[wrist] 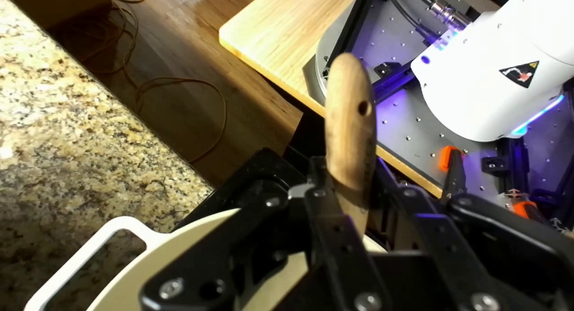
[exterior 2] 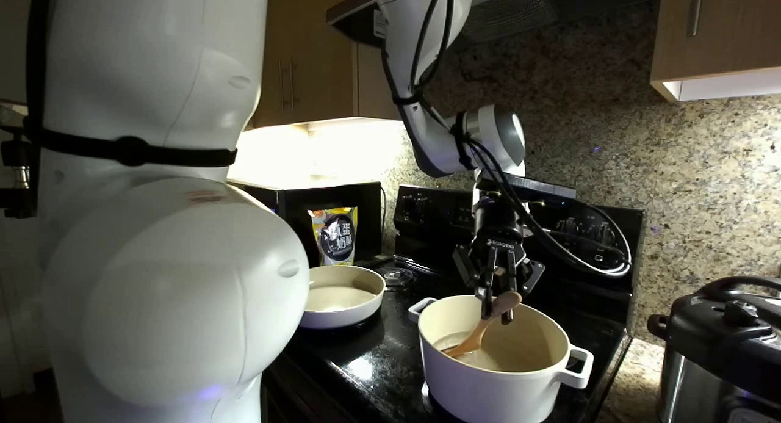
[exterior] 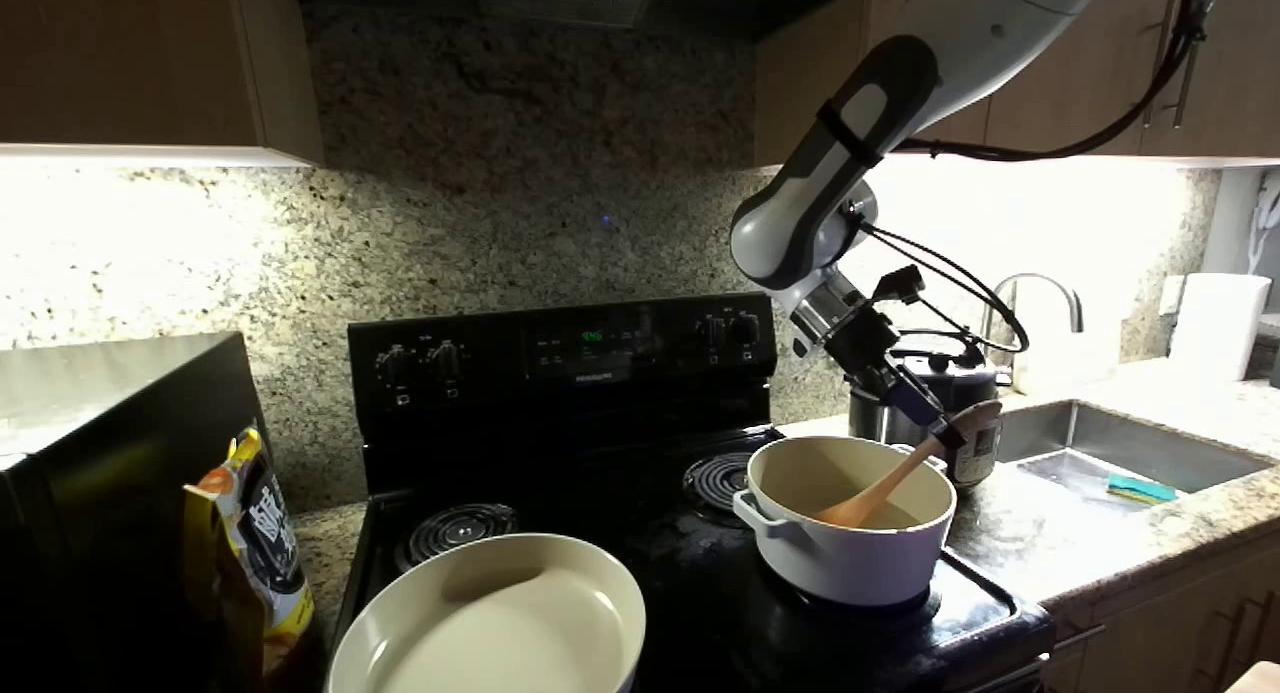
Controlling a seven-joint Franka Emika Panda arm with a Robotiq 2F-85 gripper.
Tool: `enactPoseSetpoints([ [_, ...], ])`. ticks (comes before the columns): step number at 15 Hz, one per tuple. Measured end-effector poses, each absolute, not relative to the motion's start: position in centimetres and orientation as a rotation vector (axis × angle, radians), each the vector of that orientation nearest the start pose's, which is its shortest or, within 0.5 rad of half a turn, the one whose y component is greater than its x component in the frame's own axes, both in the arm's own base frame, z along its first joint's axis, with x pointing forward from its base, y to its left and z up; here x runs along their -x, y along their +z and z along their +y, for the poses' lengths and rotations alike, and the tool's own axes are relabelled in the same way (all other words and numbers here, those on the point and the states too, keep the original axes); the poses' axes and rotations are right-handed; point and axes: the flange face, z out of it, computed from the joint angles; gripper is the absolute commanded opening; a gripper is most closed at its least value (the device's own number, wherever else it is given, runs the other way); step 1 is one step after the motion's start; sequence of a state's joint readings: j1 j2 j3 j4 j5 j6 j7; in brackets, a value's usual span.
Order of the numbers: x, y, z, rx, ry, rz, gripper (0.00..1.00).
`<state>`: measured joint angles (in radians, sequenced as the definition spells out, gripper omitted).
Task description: Hold the wooden spoon and stir inside the pot.
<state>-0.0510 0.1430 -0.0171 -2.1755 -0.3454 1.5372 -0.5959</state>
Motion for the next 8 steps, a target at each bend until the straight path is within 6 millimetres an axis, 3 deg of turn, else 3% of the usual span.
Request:
enactPoseSetpoints([
  [8,-43.9,29.3,-10.8,2.761,1.321,-0.809,0.08],
])
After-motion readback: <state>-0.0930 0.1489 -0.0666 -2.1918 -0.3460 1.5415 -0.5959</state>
